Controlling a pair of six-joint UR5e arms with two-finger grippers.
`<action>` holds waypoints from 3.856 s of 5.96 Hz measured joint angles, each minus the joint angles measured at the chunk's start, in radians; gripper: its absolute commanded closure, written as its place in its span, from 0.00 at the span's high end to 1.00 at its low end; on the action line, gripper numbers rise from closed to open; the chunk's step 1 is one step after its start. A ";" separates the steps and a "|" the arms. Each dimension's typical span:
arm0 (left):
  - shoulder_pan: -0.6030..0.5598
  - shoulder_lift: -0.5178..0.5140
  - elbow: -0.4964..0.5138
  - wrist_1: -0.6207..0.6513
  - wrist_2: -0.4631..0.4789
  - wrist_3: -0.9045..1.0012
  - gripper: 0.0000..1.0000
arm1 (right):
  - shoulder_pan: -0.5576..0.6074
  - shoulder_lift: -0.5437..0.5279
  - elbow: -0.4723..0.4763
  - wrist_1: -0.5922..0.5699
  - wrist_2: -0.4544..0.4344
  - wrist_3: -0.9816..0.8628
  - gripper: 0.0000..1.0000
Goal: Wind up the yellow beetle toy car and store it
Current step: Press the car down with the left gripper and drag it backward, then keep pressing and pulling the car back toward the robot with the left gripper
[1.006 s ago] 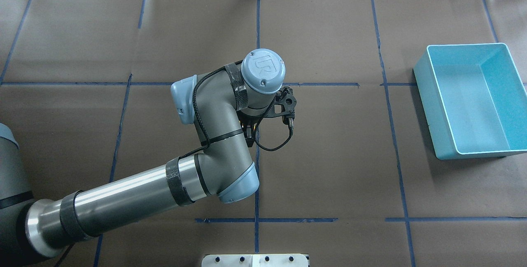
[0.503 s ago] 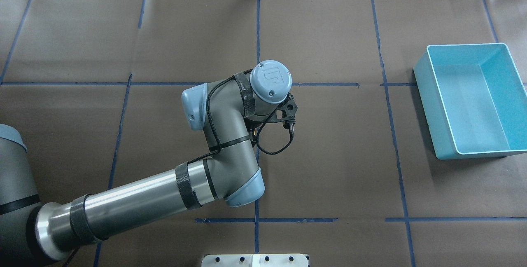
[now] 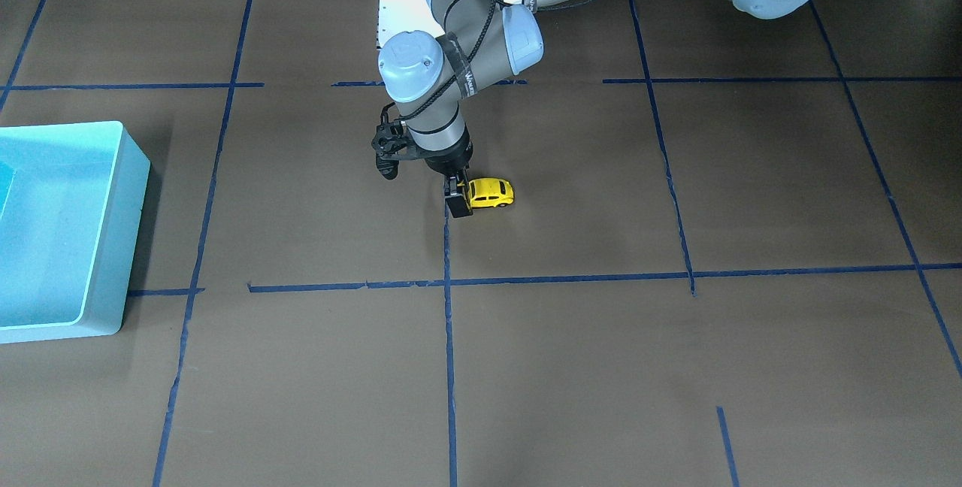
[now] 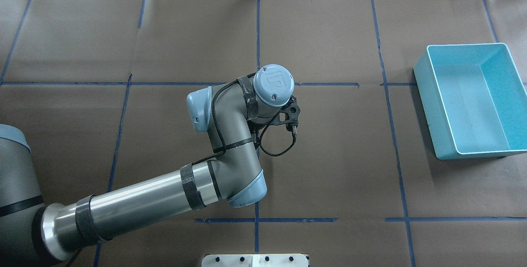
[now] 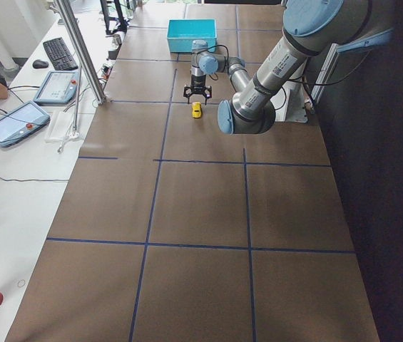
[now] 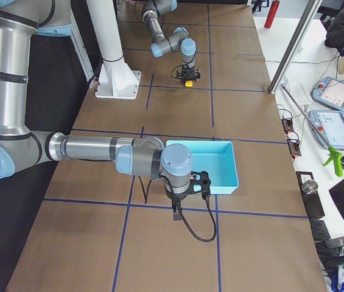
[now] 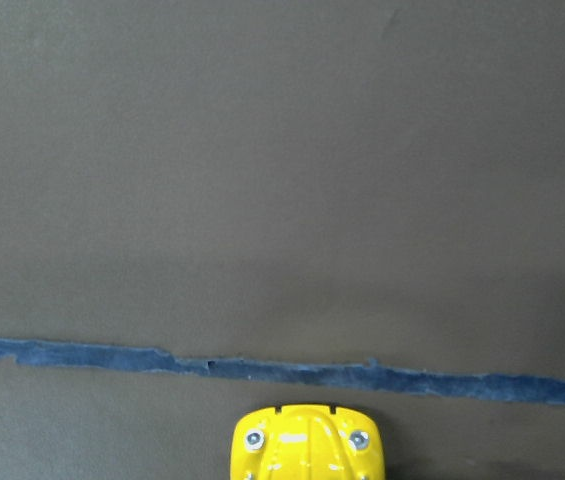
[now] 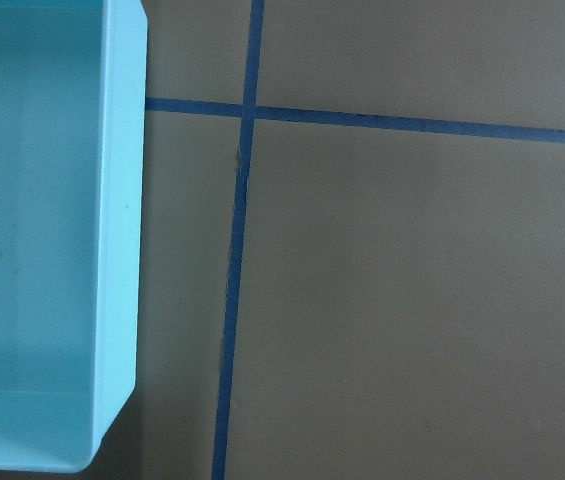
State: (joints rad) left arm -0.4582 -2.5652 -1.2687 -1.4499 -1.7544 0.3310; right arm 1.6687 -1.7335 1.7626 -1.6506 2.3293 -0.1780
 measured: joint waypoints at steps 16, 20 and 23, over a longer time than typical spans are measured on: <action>0.000 -0.027 0.001 -0.098 -0.028 0.080 0.11 | 0.002 -0.001 0.002 0.000 -0.002 0.000 1.00; 0.003 -0.029 0.023 -0.309 -0.156 0.084 0.11 | 0.002 -0.003 0.003 0.000 -0.002 0.000 1.00; 0.006 -0.027 0.032 -0.328 -0.161 0.094 0.09 | 0.002 -0.003 0.003 0.000 -0.006 0.000 1.00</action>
State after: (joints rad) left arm -0.4526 -2.5919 -1.2372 -1.7775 -1.9159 0.4251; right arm 1.6705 -1.7361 1.7654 -1.6506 2.3237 -0.1779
